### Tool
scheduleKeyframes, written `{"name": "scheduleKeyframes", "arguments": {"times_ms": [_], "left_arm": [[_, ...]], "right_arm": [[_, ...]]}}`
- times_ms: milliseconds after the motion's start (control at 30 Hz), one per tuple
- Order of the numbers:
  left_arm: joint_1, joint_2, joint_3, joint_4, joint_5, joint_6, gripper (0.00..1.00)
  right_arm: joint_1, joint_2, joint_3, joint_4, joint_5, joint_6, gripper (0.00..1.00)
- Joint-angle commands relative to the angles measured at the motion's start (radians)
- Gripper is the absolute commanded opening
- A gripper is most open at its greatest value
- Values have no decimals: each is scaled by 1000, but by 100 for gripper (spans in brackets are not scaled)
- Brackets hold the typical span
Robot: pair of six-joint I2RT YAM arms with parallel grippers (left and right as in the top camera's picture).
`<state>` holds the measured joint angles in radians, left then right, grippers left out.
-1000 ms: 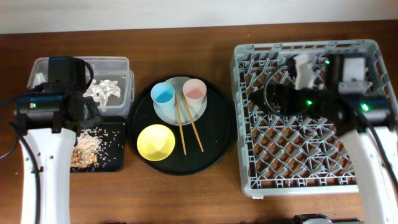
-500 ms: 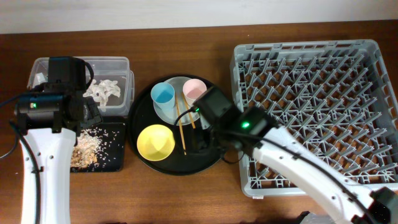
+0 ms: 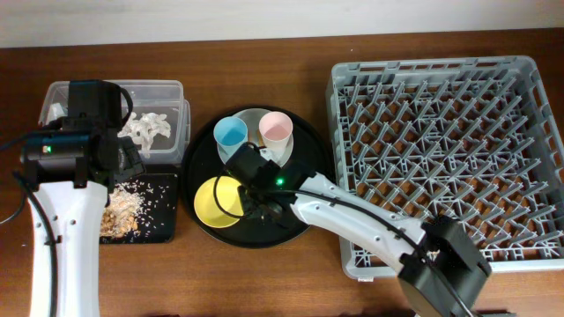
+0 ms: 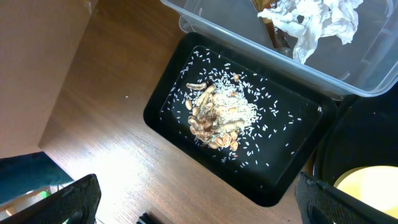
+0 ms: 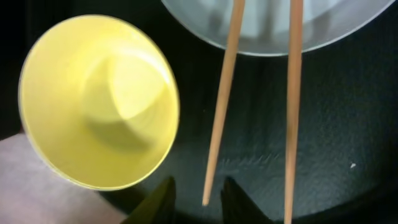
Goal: Sort waste into correct bins and load items into the dishwasher rack
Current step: 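Reach the right gripper to the chopsticks on the round tray, then grasp one chopstick and place it into the dish rack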
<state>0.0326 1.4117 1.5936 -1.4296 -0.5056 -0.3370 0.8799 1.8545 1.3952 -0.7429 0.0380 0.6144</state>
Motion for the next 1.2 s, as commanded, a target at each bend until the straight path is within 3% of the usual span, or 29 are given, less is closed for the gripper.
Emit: {"name": "scheduleKeyframes", "arguments": {"times_ms": [0,267,567,733,1067,1133,1167], "left_arm": [[5,-11,11,-1,-11,5,99],[5,-11,11,-1,-11,5,99],[5,-11,11,-1,-11,5,99],[5,-11,11,-1,-11,5,99],[5,-11,11,-1,-11,5,100],[5,-11,11,-1,-11,5,99],[5,-11,11,-1,-11,5,99]], "right_arm": [[9,53,12,34,84,7,28],[9,109,10,89,102,4,34],[10,150,9,85,101,4,33],[11,150,6,74,68,4,19],[11,150,6,25,41,4,18],[11,150,6,25,41,4,4],[11,150,6,25,41,4,4]]}}
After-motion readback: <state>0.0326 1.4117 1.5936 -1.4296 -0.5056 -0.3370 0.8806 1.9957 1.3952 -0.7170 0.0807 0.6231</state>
